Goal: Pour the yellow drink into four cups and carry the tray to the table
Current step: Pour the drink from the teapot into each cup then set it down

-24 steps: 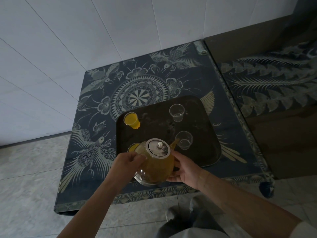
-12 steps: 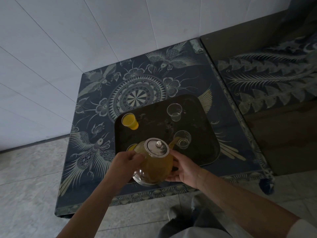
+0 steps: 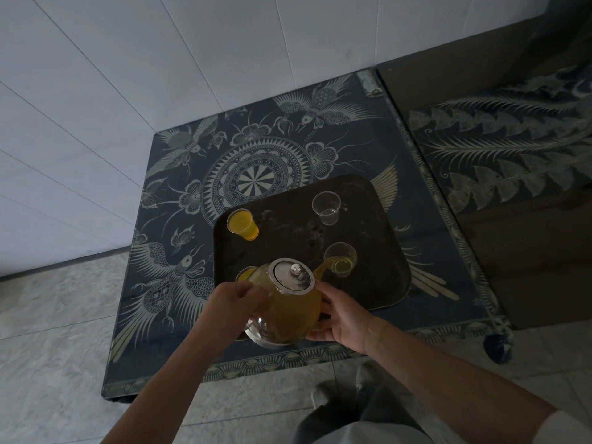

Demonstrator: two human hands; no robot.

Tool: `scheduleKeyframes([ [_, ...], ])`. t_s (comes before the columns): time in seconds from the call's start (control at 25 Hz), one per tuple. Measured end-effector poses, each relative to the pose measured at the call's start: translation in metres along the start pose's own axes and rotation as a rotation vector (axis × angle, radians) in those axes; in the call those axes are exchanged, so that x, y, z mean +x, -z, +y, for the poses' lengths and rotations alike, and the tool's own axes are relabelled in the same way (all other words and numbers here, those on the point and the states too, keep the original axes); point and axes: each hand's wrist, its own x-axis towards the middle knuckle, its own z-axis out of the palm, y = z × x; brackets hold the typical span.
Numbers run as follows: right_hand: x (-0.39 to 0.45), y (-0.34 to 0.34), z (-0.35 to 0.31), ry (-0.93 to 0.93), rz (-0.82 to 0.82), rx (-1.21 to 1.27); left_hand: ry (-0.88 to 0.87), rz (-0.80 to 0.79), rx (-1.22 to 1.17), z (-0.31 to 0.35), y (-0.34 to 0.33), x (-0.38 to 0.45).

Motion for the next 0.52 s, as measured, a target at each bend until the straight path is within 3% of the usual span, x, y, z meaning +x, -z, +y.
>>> scheduleKeyframes([
  [0.52,-0.0002,-0.0011,0.0012,-0.014,-0.014,-0.003,0.013,-0.008,0.009,0.0053,0.0009,-0.0031],
])
